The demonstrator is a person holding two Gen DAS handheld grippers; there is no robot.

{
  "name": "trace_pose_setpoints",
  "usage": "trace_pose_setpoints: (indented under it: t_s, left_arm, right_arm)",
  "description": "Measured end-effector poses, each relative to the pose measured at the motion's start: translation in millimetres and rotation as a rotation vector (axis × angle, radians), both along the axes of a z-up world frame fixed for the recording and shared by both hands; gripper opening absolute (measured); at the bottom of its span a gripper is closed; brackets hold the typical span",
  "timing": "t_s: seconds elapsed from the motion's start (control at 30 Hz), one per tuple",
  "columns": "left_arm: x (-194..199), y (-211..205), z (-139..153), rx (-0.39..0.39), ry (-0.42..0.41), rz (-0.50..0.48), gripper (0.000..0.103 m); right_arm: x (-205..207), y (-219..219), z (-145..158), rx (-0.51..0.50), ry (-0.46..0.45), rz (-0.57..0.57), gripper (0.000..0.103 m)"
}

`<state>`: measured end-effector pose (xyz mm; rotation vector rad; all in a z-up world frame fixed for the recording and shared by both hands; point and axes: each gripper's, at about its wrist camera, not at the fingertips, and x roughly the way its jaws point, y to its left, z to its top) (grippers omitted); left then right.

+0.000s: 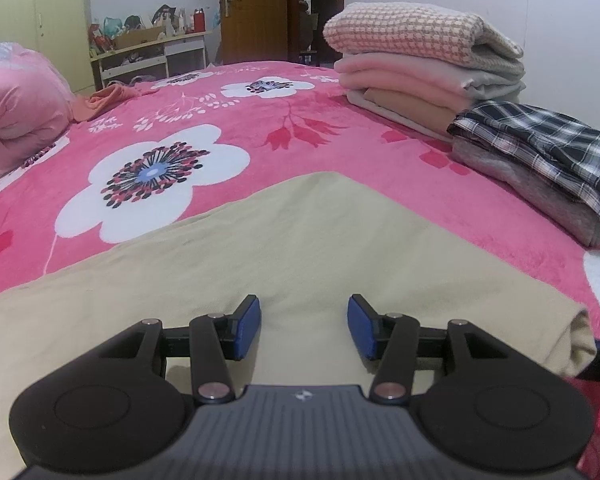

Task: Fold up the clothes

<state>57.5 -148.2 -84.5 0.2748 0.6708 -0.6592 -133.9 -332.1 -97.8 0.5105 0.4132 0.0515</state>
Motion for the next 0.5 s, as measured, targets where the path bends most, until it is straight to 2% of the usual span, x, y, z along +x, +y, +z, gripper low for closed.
trace_pose_setpoints:
  t_s: [0.33, 0.5]
  left_arm:
    - [-7, -1, -2, 0.021, -0.060, -0.025, 0.051]
    - [-9, 5, 3, 0.008, -0.064, -0.045, 0.052]
  right_arm:
    - [-15, -29, -23, 0.221, 0.085, -0.010, 0.000]
    - [-33, -45, 3, 0.088, 0.099, -0.061, 0.001]
